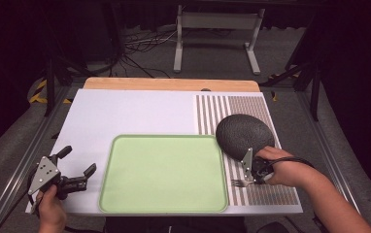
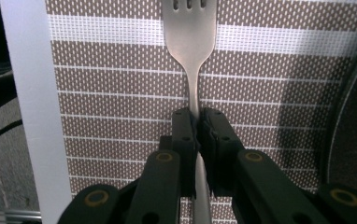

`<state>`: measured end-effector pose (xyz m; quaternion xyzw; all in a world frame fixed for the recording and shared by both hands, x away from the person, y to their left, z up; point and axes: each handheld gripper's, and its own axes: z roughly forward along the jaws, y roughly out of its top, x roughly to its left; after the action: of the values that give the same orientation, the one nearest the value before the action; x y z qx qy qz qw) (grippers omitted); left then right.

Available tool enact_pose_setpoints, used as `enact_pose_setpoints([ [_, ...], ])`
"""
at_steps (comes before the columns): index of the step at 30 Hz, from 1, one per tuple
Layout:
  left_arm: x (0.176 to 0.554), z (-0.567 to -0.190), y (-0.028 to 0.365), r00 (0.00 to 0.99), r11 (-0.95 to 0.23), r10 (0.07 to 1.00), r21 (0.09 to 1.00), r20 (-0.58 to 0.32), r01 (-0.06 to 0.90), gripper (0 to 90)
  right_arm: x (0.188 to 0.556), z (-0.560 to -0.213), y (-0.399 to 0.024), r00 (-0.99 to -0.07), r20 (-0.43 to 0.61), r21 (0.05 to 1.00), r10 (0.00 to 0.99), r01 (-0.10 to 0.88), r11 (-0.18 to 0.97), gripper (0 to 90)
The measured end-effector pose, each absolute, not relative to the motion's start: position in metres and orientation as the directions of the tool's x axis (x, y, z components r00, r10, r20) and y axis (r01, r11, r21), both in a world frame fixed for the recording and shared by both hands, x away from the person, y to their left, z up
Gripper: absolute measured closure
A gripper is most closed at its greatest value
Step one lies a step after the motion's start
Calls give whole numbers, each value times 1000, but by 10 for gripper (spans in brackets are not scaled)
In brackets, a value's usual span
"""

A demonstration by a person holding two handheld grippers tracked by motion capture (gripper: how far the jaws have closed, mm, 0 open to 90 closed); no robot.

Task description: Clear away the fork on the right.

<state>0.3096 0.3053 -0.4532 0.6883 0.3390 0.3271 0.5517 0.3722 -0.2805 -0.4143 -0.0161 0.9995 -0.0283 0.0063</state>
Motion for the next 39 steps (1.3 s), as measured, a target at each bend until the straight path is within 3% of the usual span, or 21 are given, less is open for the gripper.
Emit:
enact_pose_setpoints([
  [16, 309, -453, 306, 556, -158, 828, 982, 73, 107, 0, 371, -414, -281, -998, -14, -52, -54, -53, 997, 849],
  [39, 309, -453, 306, 554, -158, 829, 982, 74, 105, 0, 375, -376, -281, -996, -91, 116, 10, -1, 993, 850],
])
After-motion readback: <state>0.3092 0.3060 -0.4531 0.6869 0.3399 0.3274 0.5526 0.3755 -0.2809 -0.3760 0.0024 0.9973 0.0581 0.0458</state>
